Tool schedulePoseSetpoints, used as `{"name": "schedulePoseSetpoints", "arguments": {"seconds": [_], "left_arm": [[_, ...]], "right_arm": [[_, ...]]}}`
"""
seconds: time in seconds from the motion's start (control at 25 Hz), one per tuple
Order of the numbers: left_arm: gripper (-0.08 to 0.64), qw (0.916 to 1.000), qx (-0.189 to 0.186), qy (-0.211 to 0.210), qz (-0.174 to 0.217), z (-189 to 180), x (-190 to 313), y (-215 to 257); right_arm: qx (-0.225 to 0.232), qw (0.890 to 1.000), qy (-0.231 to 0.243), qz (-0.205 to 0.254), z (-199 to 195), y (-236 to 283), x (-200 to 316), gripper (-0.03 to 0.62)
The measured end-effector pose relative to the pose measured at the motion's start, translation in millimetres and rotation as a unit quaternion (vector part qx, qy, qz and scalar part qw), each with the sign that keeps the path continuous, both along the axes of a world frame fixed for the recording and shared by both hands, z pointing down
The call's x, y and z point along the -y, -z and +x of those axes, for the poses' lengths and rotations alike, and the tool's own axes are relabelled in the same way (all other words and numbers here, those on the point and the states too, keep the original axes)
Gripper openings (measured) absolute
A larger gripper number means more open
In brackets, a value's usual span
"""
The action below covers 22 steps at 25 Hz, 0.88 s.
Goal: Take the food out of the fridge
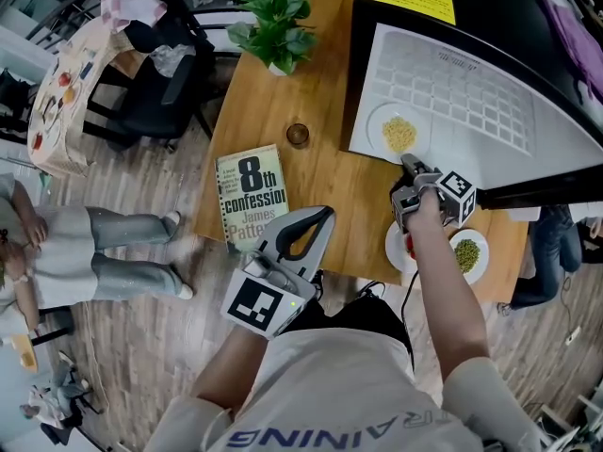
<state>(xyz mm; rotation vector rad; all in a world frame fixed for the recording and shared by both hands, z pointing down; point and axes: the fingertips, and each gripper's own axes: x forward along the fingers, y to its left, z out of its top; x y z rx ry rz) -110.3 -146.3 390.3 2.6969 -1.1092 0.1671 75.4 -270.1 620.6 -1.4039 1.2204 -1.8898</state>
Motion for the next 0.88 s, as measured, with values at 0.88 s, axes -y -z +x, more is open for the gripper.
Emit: {"name": "schedulePoseSetpoints", "arguments": {"seconds": [0.88], "left_arm": [[0.008,0.9999,0.005,-0.003,0.01,-5,-2,0]], "right_arm": [[0.021,0.994,-0.012,0.108,10,40,-12,0.029]]}}
